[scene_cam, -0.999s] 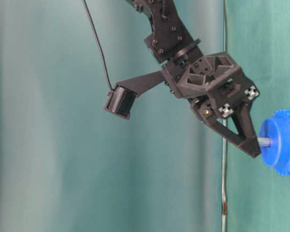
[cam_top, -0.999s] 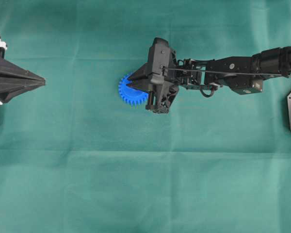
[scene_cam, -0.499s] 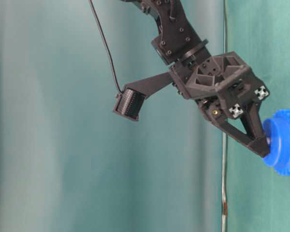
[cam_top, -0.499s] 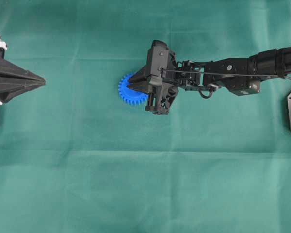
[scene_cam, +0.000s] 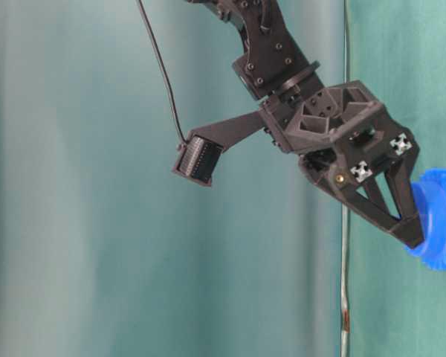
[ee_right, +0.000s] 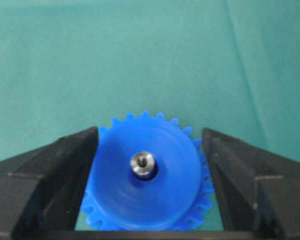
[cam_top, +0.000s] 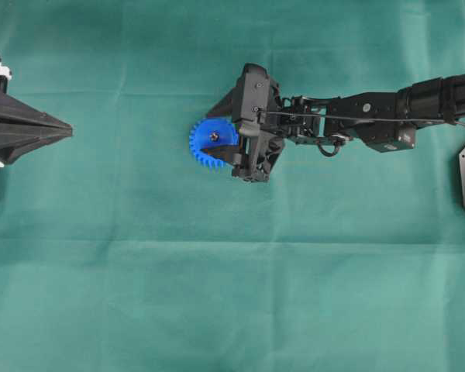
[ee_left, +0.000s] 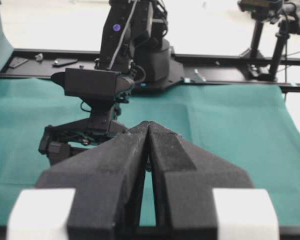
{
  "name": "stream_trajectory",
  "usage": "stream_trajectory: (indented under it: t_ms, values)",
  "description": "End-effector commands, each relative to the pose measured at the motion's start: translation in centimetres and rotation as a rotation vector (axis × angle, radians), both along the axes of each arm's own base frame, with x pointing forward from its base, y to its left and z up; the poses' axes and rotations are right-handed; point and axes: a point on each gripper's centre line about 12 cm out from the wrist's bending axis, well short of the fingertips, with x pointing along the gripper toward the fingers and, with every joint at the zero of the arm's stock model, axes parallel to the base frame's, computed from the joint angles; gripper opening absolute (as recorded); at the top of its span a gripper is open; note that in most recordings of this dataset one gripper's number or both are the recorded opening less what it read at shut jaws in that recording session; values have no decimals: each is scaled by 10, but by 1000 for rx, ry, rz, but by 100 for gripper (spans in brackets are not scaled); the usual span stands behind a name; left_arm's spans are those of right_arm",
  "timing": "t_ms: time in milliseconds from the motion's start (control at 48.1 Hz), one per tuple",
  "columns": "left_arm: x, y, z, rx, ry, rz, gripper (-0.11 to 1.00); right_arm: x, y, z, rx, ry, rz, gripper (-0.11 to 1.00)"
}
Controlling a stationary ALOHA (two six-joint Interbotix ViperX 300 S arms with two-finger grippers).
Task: Insert the shaft placed at a random location into the center hole of the medium gear at another random location.
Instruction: 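Lower the shaft into the gear's center hole with the right gripper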
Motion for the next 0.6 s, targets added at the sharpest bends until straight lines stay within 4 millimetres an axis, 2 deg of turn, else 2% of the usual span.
stream_trajectory:
  t_ms: [0, 166, 458, 582]
  values:
    - [2, 0, 8, 1, -20, 0, 0, 7, 0, 14, -7, -50, 0, 84]
    - [2, 0, 8, 1, -18, 0, 0, 6, 0, 17, -8, -55, 0, 77]
    - [2, 0, 8, 1, -20, 0, 0, 0, 1, 59, -15, -125, 1, 77]
    - [2, 0, 8, 1, -20, 0, 0, -3, 1, 71, -16, -137, 2, 77]
